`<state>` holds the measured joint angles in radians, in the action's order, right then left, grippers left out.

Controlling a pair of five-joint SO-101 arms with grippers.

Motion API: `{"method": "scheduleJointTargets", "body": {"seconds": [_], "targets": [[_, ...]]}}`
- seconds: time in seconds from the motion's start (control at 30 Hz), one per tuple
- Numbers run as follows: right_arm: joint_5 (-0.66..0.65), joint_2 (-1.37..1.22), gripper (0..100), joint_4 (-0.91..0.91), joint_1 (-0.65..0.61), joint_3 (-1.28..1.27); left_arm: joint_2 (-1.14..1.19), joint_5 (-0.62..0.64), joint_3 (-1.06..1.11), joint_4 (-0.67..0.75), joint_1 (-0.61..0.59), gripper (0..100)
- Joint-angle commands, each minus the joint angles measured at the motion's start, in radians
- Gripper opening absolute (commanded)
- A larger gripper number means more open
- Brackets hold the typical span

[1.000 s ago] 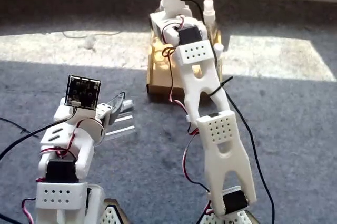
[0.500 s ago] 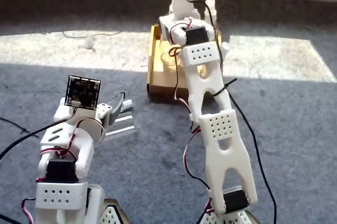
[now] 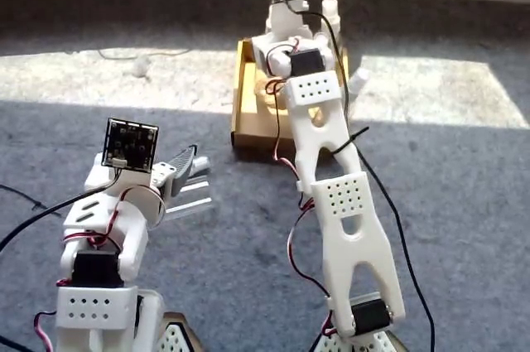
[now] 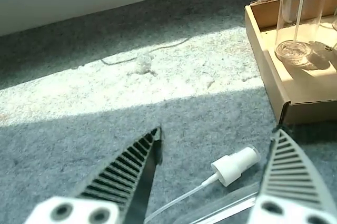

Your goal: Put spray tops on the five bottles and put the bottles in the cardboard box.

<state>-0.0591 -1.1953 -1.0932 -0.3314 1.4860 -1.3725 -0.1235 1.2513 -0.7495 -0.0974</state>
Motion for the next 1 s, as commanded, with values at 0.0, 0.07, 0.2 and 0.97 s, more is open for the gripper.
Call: {"method": "scheduleJointTargets", "body": {"seconds": [0.0, 0.07, 0.2, 0.97], "targets": [[-0.003, 0.005, 1.1, 0.008, -0.021, 0.073, -0.008, 0.000, -0.047, -0.005, 0.001, 30], [-0.003, 0.002, 1.1, 0.007, -0.022, 0.117, -0.008, 0.000, -0.047, -0.005, 0.001, 30], [-0.006, 0.002, 1.1, 0.007, -0.022, 0.150, -0.008, 0.000, -0.047, -0.005, 0.001, 30], [-0.009, 0.002, 11.7, 0.004, -0.059, 0.157, -0.008, 0.000, -0.047, -0.005, 0.001, 30]]}}
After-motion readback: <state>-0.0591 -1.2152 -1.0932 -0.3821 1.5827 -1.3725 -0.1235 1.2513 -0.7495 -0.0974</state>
